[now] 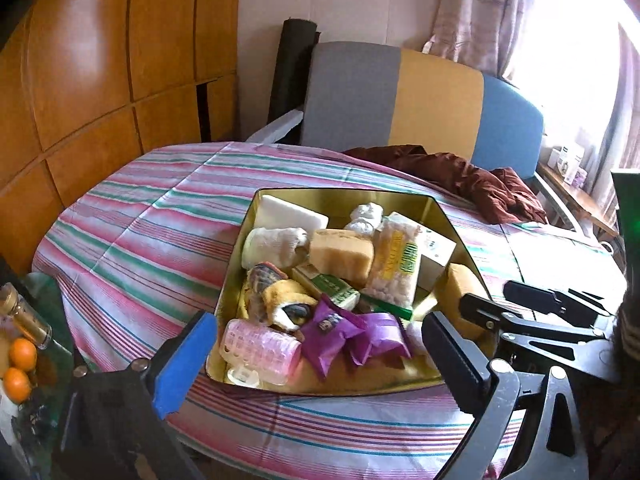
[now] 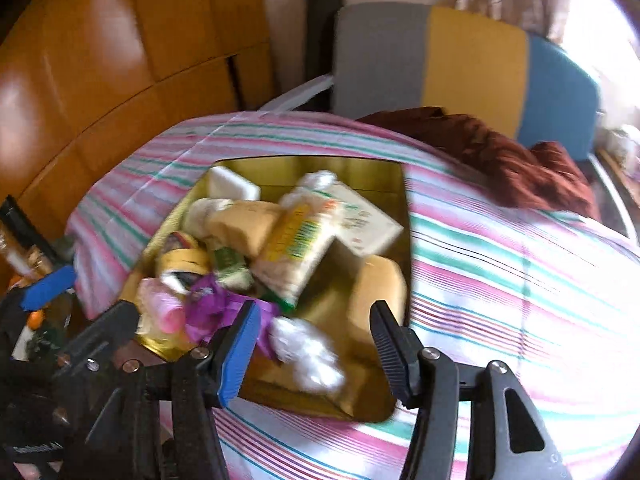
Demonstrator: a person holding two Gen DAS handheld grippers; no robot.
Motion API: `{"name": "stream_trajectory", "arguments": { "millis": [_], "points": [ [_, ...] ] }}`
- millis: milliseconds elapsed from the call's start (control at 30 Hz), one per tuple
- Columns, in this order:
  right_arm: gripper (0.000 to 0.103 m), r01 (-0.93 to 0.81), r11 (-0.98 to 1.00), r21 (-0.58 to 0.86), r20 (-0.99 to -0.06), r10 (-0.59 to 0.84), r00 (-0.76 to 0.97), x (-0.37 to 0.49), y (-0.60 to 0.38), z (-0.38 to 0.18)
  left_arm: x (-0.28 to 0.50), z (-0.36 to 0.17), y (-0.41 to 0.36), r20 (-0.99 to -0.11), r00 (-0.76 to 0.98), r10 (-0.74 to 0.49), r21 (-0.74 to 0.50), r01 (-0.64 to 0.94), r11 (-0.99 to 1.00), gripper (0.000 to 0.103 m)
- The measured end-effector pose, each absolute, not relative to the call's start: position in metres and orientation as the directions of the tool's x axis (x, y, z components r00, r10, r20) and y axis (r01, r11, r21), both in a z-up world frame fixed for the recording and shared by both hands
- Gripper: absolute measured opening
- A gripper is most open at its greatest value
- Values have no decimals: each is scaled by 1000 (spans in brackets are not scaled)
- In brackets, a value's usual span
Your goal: Organize objects
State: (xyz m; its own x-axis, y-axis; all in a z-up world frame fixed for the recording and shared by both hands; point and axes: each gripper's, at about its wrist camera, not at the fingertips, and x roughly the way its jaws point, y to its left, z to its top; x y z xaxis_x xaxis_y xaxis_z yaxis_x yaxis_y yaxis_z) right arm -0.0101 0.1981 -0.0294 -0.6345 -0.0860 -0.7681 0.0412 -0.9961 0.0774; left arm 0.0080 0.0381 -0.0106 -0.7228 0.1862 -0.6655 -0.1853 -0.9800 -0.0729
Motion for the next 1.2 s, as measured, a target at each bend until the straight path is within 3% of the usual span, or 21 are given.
{"name": "stream_trajectory", "arguments": {
  "millis": [233,600,1200],
  "points": [
    [58,-79,-997,16,-730,43,-683,21,212,-27,18,-7,53,-673,-723,156,-40,-175,-984,103],
    [58,-87,-996,16,-685,53,-726,33,211,-20,29,4,50,-645,-748,158,-64,-153,-986,103],
    [58,-50,-999,-3,-691,38,-722,33,199,-19,29,3,41,-642,-754,135,-60,-127,-990,102]
  ]
}}
